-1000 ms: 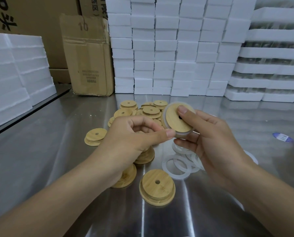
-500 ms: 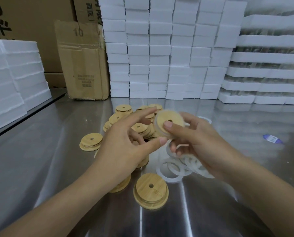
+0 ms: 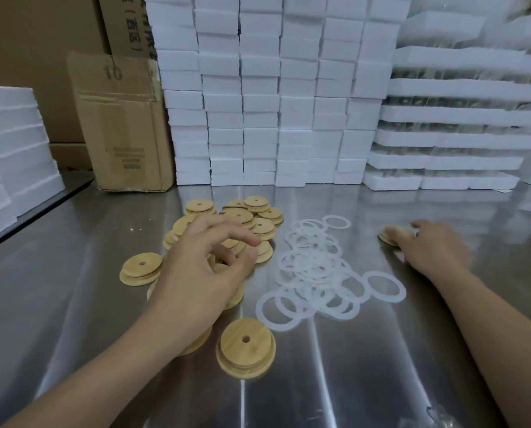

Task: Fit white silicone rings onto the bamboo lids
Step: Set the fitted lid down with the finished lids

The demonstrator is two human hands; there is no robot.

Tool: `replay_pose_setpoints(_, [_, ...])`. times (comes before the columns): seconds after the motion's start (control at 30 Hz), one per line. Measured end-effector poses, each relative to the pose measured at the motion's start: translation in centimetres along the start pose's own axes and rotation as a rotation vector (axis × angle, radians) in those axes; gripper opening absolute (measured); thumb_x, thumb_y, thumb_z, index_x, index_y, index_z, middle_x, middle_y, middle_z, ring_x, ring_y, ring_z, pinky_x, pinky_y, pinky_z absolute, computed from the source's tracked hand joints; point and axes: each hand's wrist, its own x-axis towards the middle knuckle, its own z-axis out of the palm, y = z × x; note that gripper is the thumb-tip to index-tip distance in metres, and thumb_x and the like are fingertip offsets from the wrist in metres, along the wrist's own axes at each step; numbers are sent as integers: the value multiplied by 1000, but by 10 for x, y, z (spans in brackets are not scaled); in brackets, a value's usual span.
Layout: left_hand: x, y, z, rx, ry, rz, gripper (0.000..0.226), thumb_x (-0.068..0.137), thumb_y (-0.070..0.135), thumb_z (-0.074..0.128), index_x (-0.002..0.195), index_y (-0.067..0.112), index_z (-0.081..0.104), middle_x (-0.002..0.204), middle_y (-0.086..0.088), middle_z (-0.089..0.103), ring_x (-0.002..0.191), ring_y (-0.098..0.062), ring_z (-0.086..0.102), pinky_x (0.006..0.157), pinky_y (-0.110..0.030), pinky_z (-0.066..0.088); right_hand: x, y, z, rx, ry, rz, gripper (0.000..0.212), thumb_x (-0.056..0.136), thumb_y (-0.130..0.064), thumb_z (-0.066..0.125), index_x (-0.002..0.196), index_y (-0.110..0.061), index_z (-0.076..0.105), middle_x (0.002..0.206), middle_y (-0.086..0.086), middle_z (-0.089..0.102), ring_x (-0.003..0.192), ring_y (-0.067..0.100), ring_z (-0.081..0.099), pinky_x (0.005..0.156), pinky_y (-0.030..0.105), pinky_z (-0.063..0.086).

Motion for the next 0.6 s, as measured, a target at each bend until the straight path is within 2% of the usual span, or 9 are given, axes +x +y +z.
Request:
replay_pose_setpoints(0.03, [0, 0, 1, 11, 4, 3, 22, 89, 24, 83, 90, 45, 79, 119, 28, 62, 84, -10, 69, 74, -18, 45, -1, 0, 0, -1, 46, -13, 67, 96, -68, 54, 137, -16, 62, 133, 20, 63, 129, 43, 53, 106, 51, 42])
replay_pose_setpoints(0.07, [1, 0, 1, 22, 9, 4, 21, 89, 25, 82, 90, 46, 79, 119, 28, 62, 84, -10, 69, 73, -16, 45, -2, 0, -1, 10, 104, -34, 65, 97, -67, 54, 138, -17, 60, 132, 20, 64, 130, 43, 52, 106, 51, 40])
replay_pose_setpoints(0.17, [1, -1, 1, 38, 16, 2, 20, 89, 27, 81, 91, 47, 79, 120, 29, 61, 85, -10, 69, 71, -10, 44, -5, 2, -2, -8, 177, -119, 46, 101, -58, 50, 128, -23, 62, 111, 11, 74, 119, 38, 61, 105, 48, 35])
replay_pose_setpoints(0.23, [0, -2, 1, 35, 17, -1, 19, 90, 27, 80, 91, 46, 79, 120, 27, 61, 84, -10, 68, 70, -8, 43, -5, 1, -1, -39, 86, -180, 41, 105, -47, 47, 140, -30, 58, 121, 8, 75, 127, 36, 60, 114, 47, 29])
replay_pose_setpoints(0.3, [0, -2, 1, 32, 22, -8, 19, 90, 26, 81, 90, 45, 79, 120, 26, 61, 84, -11, 68, 68, -7, 43, -5, -2, 2, -69, -86, -278, 51, 108, -40, 43, 160, -42, 38, 146, 13, 63, 146, 34, 45, 125, 46, 16])
replay_pose_setpoints(0.37, [0, -1, 2, 31, 24, -4, 21, 91, 25, 81, 88, 46, 79, 119, 25, 62, 83, -10, 67, 68, -8, 44, -5, -5, 3, -3, -151, -364, 58, 109, -32, 43, 163, -46, 28, 154, 11, 57, 150, 32, 39, 128, 46, 10])
replay_pose_setpoints(0.47, [0, 1, 2, 33, 27, 5, 22, 92, 23, 81, 86, 44, 79, 118, 26, 62, 83, -9, 67, 68, -9, 45, -7, -2, 4, 153, -137, -387, 51, 107, -31, 52, 156, -42, 44, 148, 0, 63, 138, 31, 54, 122, 46, 30])
replay_pose_setpoints(0.53, [-1, 1, 3, 31, 31, 12, 22, 92, 22, 81, 87, 43, 80, 117, 27, 62, 83, -8, 66, 68, -9, 46, -7, -1, 6, 136, -146, -386, 41, 106, -33, 56, 147, -36, 57, 140, 2, 68, 130, 32, 59, 112, 45, 42])
replay_pose_setpoints(0.6, [-2, 1, 4, 31, 30, 19, 22, 92, 21, 81, 87, 42, 80, 116, 28, 62, 83, -8, 66, 68, -9, 46, -5, -2, 10, 94, -144, -410, 35, 105, -34, 56, 139, -31, 65, 128, 4, 72, 121, 30, 62, 105, 43, 47])
